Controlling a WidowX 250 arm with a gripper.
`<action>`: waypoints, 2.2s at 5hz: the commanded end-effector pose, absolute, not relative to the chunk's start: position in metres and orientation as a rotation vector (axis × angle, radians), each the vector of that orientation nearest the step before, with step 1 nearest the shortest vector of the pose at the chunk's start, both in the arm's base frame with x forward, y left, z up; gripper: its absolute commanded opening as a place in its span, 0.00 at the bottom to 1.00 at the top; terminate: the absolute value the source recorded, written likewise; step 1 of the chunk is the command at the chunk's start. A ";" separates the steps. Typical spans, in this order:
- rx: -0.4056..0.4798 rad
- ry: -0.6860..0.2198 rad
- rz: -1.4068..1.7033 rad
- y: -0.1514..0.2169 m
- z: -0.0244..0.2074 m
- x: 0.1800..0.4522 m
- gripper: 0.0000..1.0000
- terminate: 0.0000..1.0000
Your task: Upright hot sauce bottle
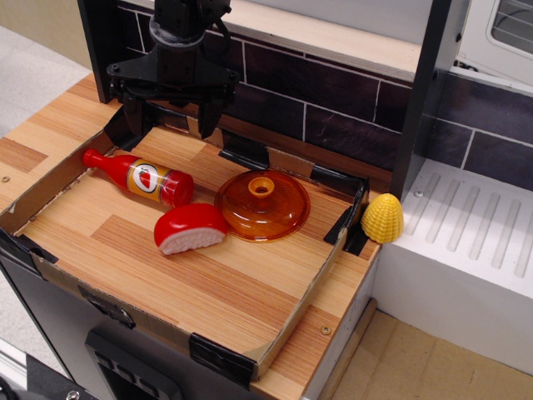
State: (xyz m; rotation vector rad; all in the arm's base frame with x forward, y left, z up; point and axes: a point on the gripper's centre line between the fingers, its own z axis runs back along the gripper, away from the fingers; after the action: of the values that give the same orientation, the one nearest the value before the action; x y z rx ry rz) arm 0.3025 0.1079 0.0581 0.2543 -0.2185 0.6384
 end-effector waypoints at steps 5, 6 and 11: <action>0.112 -0.310 1.271 0.167 0.106 0.282 1.00 0.00; 0.056 -0.279 1.434 0.168 0.098 0.274 1.00 0.00; 0.133 -0.279 1.611 0.179 0.027 0.265 1.00 0.00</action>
State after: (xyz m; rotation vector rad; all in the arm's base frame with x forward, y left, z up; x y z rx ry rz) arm 0.2634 0.1773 0.0171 0.1429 -0.2369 1.6111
